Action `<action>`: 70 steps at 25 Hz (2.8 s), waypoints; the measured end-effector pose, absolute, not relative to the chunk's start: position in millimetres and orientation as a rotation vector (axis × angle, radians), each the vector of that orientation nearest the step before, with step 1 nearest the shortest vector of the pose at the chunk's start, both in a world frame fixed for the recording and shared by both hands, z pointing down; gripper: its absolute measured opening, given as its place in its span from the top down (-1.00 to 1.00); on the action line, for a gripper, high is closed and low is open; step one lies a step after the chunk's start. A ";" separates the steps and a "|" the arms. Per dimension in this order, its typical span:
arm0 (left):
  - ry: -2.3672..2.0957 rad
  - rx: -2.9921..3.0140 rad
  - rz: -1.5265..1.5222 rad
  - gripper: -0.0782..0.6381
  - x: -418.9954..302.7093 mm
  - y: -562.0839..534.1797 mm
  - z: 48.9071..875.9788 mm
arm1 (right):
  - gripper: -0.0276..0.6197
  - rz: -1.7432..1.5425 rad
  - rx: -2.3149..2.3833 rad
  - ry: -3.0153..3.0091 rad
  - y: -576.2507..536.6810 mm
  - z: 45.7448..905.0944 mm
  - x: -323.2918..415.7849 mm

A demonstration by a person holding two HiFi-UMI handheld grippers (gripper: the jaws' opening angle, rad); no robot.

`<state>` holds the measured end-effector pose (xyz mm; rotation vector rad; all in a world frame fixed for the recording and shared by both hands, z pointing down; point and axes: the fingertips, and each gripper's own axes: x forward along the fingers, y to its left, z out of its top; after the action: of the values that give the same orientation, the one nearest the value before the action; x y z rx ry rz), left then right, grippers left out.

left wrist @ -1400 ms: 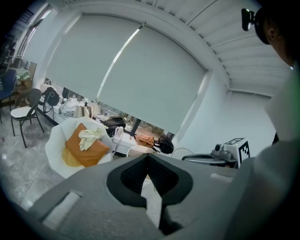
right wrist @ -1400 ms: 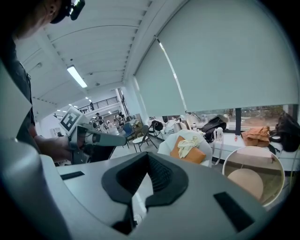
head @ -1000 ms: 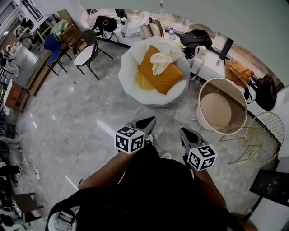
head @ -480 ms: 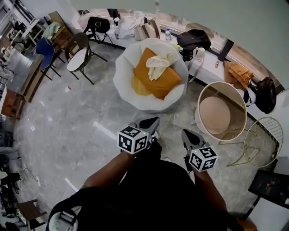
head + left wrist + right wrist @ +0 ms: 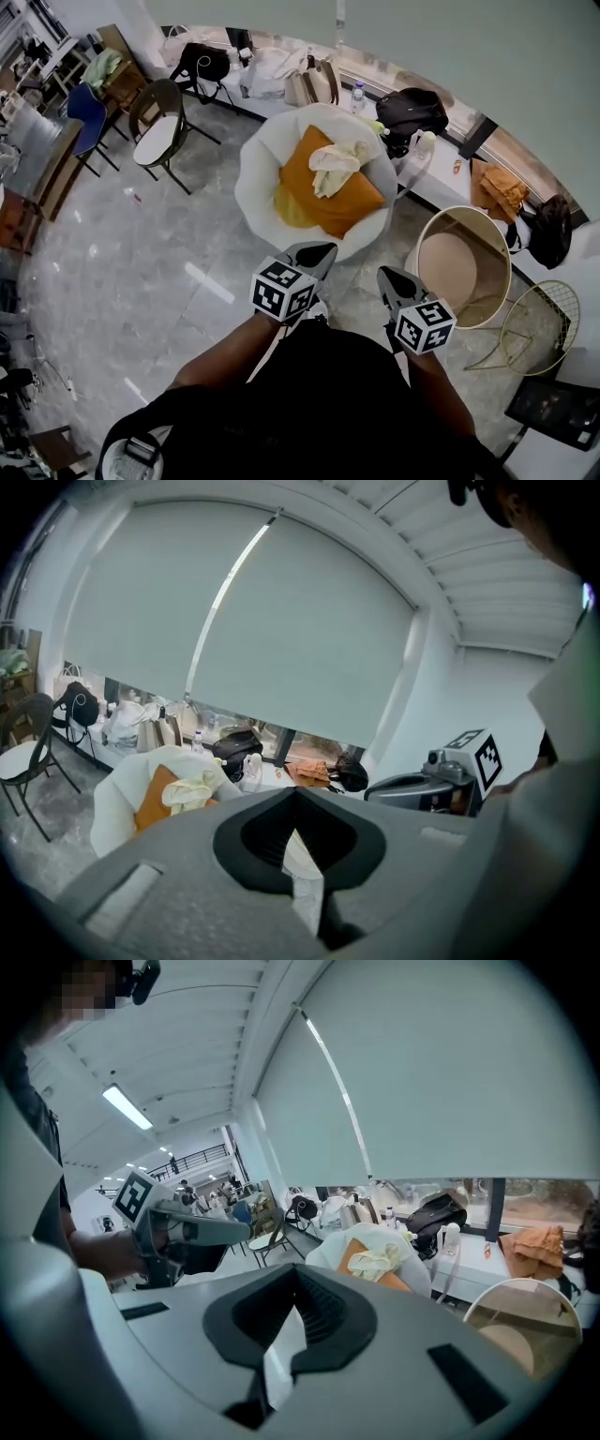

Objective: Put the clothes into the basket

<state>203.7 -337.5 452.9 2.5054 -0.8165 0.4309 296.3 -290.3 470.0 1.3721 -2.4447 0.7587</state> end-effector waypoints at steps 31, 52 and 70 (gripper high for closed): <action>-1.014 2.347 0.449 0.78 142.1 -485.4 495.6 | 0.87 0.755 1.141 -2.519 -483.7 490.8 255.5; -1.243 2.193 0.539 0.78 277.2 -671.4 515.6 | 0.87 0.837 0.934 -2.458 -699.2 567.5 417.3; -1.208 2.011 0.655 0.78 245.5 -731.2 626.2 | 0.87 0.789 0.984 -2.276 -802.9 707.5 405.6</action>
<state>245.5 -731.2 626.2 2.0112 -1.2076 0.6552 405.6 -802.9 707.5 0.9837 -2.2764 0.7888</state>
